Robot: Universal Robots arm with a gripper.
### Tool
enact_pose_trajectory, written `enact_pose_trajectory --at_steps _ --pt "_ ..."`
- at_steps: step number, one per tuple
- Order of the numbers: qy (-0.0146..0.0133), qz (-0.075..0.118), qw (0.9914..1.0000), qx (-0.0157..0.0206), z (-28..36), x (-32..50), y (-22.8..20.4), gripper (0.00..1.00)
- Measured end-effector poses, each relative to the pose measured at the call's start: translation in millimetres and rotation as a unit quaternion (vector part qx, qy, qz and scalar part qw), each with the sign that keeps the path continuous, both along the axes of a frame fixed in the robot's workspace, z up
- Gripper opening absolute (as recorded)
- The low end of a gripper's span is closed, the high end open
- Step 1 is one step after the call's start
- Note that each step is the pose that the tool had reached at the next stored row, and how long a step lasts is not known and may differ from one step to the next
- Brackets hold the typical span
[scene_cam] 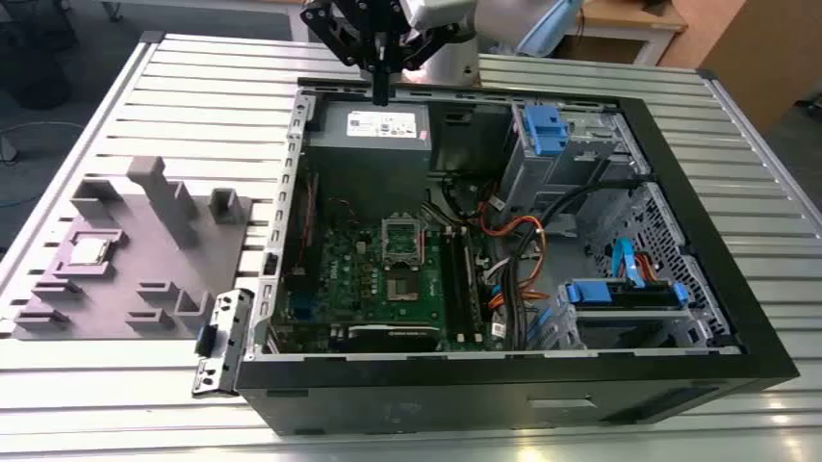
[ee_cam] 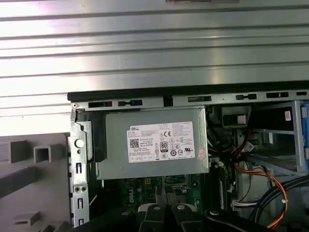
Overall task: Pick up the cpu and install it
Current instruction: 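Reach for the cpu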
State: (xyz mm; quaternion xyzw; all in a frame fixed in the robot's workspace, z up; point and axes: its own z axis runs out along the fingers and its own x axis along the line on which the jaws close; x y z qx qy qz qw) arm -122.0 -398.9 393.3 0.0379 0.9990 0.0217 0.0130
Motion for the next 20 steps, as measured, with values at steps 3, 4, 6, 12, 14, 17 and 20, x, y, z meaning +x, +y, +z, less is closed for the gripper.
enact_pose_trajectory --at_steps 3,4,6,12,14,17,20 --pt "0.0000 0.000 1.00000 0.0000 0.0 0.0 0.0 0.11" --pt "0.0000 0.000 1.00000 0.0000 0.0 0.0 0.0 0.11" --pt "0.0000 0.000 1.00000 0.0000 0.0 0.0 0.0 0.11" --pt "-0.0002 0.000 1.00000 0.0000 -0.1 -2.2 0.0 0.11" --pt "-0.0003 0.000 1.00000 0.0000 0.0 -3.9 0.0 0.11" --pt "-0.0008 0.000 1.00000 0.0000 0.0 -7.1 0.0 0.11" --pt "-0.0017 0.000 1.00000 0.0000 0.0 -10.7 0.0 0.11"
